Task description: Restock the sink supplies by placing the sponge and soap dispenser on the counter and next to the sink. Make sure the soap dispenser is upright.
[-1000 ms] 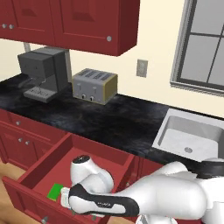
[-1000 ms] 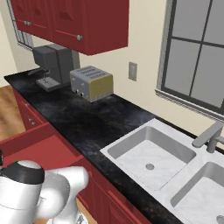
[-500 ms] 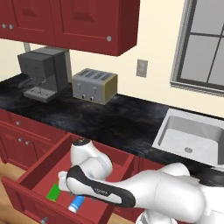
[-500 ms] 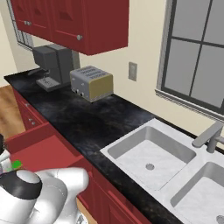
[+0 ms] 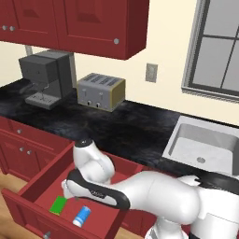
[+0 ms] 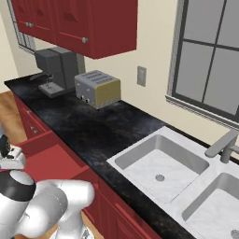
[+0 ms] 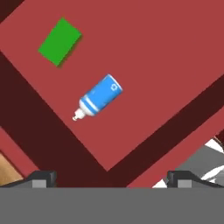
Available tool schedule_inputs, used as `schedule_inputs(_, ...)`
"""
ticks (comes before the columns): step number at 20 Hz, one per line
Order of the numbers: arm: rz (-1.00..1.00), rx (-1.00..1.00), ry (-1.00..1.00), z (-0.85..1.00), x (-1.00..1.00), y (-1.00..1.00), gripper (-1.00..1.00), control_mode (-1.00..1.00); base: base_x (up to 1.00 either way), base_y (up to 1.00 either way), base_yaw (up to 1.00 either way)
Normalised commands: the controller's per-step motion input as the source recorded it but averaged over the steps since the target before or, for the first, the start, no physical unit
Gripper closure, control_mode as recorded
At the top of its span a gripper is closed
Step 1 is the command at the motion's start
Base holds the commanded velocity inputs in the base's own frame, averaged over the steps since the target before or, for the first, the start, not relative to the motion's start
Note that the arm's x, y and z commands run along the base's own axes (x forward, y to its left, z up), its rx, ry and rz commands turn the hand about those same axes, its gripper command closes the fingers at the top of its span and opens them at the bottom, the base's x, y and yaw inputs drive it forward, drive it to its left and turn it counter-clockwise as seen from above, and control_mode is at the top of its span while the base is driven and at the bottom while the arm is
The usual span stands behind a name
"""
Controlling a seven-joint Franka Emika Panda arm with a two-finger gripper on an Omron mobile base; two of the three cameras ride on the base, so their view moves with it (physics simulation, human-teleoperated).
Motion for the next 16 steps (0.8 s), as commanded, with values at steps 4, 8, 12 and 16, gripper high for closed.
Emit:
schedule_inputs(4, 0.79, 0.0, 0.0, -0.24, 0.53, 0.0, -1.0, -1.0, 0.0, 0.0, 0.0)
schedule_inputs(8, 0.84, 0.0, 0.0, -0.38, 0.27, 0.02, -1.0, -1.0, 0.0, 0.0, 0.0)
schedule_inputs(12, 0.87, 0.0, 0.0, -0.39, 0.16, 0.09, -1.0, -1.0, 0.0, 0.0, 0.0)
schedule_inputs(16, 0.78, 0.0, 0.0, -0.42, 0.08, 0.08, -1.0, -1.0, 0.0, 0.0, 0.0)
